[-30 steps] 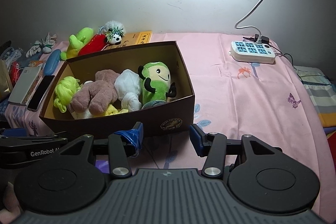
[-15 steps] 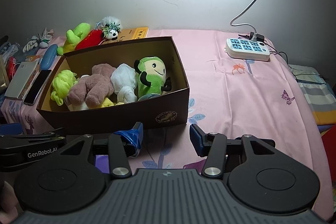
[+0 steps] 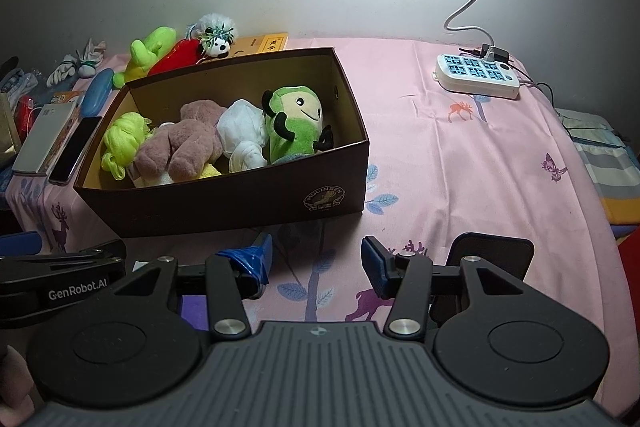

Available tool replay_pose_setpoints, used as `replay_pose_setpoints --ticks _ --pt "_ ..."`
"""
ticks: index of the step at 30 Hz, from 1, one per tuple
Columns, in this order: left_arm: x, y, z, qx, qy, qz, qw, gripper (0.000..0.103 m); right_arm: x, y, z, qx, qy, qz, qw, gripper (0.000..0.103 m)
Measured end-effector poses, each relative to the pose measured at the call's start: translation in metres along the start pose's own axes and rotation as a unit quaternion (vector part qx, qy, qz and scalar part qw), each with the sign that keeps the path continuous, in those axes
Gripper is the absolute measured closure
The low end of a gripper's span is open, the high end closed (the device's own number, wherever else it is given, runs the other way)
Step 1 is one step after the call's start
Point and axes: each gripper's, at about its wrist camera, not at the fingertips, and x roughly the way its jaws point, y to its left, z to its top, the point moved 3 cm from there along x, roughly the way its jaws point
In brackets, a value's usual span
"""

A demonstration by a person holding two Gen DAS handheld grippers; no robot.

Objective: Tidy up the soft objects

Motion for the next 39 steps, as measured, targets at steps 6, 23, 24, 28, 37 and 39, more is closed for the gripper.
replay_pose_setpoints --ticks 6,23,24,28,37,39 --pt "0.003 0.001 -0.001 -0.001 0.009 -0.001 1.0 0.015 -0.002 -0.001 0.0 0.015 -0.01 0.016 1.0 0.069" --pt "0.01 0.004 0.013 -0.001 -0.004 0.002 1.0 0.015 -0.004 0.001 0.008 0.016 -0.052 0.039 0.998 0.069" --pt "0.009 0.004 0.014 -0.001 -0.007 0.004 1.0 0.015 -0.004 0.001 0.008 0.017 -0.052 0.04 0.998 0.069" --pt "0.009 0.004 0.02 0.002 -0.016 0.006 0.9999 0.015 -0.002 0.001 0.01 0.018 -0.054 0.039 0.998 0.069" --pt "0.015 0.007 0.023 0.0 -0.01 0.001 0.9999 0.015 0.001 0.004 0.011 0.019 -0.055 0.038 0.998 0.069" --pt "0.015 0.009 0.023 0.0 -0.01 0.002 0.9999 0.015 0.002 0.004 0.01 0.02 -0.055 0.038 0.998 0.069"
